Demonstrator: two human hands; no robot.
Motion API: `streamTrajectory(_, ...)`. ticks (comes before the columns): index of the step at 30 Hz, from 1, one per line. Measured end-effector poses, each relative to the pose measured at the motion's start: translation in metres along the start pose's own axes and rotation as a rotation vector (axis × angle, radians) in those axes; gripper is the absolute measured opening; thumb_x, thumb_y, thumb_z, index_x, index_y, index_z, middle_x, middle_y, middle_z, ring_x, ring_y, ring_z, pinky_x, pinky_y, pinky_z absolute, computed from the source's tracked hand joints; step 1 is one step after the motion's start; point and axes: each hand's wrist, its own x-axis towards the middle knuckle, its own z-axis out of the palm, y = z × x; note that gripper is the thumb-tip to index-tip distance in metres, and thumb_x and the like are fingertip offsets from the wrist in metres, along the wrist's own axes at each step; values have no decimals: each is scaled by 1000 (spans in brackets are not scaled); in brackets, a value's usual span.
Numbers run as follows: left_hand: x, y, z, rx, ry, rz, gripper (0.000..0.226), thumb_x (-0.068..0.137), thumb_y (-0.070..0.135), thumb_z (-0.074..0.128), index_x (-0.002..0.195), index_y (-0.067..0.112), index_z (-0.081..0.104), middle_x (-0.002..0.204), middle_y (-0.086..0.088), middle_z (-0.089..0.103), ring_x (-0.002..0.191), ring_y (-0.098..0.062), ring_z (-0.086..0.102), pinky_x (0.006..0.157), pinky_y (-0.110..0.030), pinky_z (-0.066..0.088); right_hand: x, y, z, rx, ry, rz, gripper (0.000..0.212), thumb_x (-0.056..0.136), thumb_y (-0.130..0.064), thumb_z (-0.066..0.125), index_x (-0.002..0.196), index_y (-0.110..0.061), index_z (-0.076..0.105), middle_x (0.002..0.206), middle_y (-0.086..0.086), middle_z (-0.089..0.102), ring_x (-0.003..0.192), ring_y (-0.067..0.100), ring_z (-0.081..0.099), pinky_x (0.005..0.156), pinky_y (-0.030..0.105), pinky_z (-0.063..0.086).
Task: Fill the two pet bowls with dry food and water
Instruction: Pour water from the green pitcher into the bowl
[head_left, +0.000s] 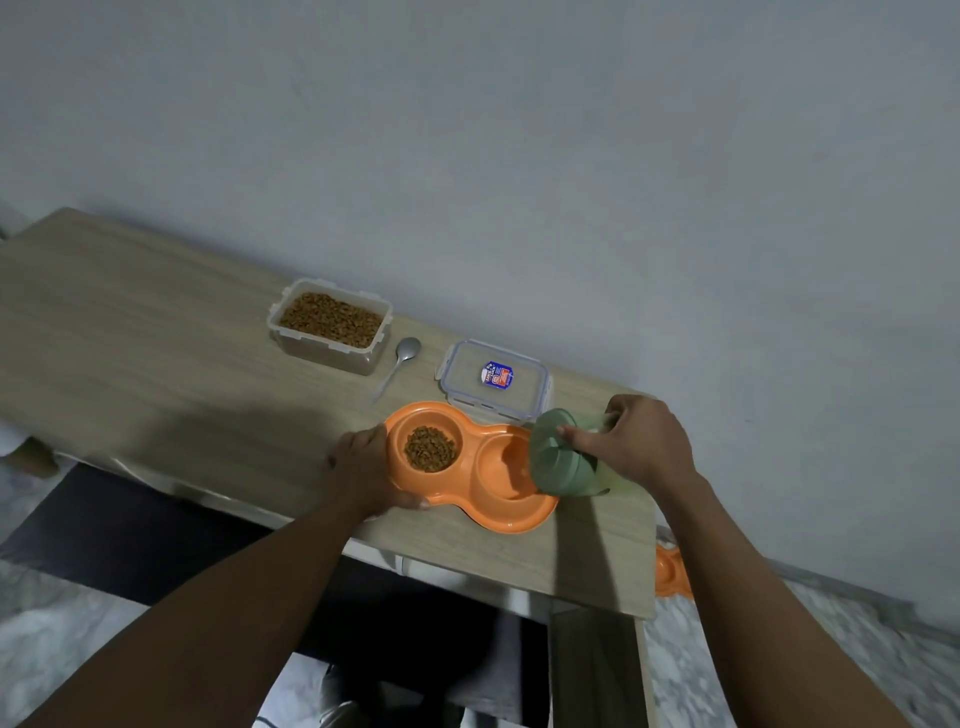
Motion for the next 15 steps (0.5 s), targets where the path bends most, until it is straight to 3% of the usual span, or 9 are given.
streamTrajectory(6, 3, -7, 9, 3, 44, 10, 126, 28, 94, 66, 128, 17, 57, 116, -5, 70, 109, -31, 65, 96, -50, 50, 2, -21, -6, -218, -19, -39, 61, 58, -76, 72, 63, -17, 55, 64, 0, 60, 69, 24, 60, 59, 30, 45)
streamTrajectory(11, 7, -17, 17, -14, 25, -21, 134, 23, 105, 51, 128, 22, 54, 116, -3, 67, 111, -30, 62, 95, -53, 49, 1, -32, -4, -318, 13, -111, 62, 60, -79, 66, 63, -18, 53, 67, 0, 62, 70, 25, 61, 67, 34, 50)
streamTrajectory(15, -2, -6, 7, -24, 27, -25, 134, 21, 94, 65, 133, 21, 53, 121, -6, 65, 119, -32, 57, 98, -53, 47, 2, -39, -3, -371, 36, -166, 61, 61, -81, 62, 61, -22, 45, 70, 1, 61, 76, 28, 64, 71, 34, 48)
